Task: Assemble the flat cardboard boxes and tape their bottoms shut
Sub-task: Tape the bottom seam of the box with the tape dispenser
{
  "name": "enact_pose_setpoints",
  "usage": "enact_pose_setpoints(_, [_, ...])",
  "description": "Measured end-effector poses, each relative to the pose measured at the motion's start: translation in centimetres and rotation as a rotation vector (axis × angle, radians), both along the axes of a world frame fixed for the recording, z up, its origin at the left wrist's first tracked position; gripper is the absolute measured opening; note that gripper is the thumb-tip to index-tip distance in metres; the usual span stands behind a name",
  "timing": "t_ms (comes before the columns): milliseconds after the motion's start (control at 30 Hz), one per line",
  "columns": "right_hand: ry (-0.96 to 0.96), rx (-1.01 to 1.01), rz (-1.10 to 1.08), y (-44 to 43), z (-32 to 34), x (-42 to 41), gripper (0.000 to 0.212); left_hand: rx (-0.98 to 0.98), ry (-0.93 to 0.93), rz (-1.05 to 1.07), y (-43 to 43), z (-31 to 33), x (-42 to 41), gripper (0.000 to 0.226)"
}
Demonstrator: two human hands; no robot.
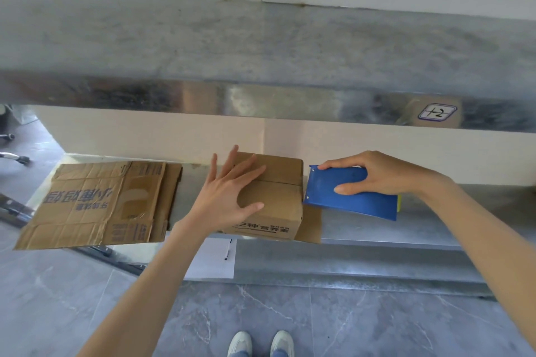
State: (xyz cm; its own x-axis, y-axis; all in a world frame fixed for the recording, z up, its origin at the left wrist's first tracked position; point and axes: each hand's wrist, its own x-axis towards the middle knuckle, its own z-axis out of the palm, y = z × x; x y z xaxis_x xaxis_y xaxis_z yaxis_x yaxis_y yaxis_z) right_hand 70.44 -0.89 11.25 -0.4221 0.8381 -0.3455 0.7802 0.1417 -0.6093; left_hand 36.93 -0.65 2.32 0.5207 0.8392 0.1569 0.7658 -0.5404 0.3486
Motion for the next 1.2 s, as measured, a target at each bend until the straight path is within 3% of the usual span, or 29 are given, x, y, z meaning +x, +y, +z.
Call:
enact_pose_setpoints(100, [0.009,-0.003,-0.004,0.1,0.2,0.1,0.047,-0.034,-0.018,-0.031,-0.4,0.3,2.6,0.077])
enact_pose_setpoints(267, [-0.003,-0.013,-0.001,-0.1,0.4,0.6,0.047,0.036,0.238,0.023,-0.9,-1.1,4.3,0.076])
enact_pose_setpoints(733, [0.015,-0.082,-0.010,-0.6,1.4,3.5,0.047,0.075,0.231,-0.002,-0.6,-1.9,3.9,0.073])
enact_pose_setpoints(1200, [-0.073,-0.105,0.000,0.3,-0.9,1.3,0.044,0.082,0.233,0.005,-0.4,-1.9,3.9,0.076])
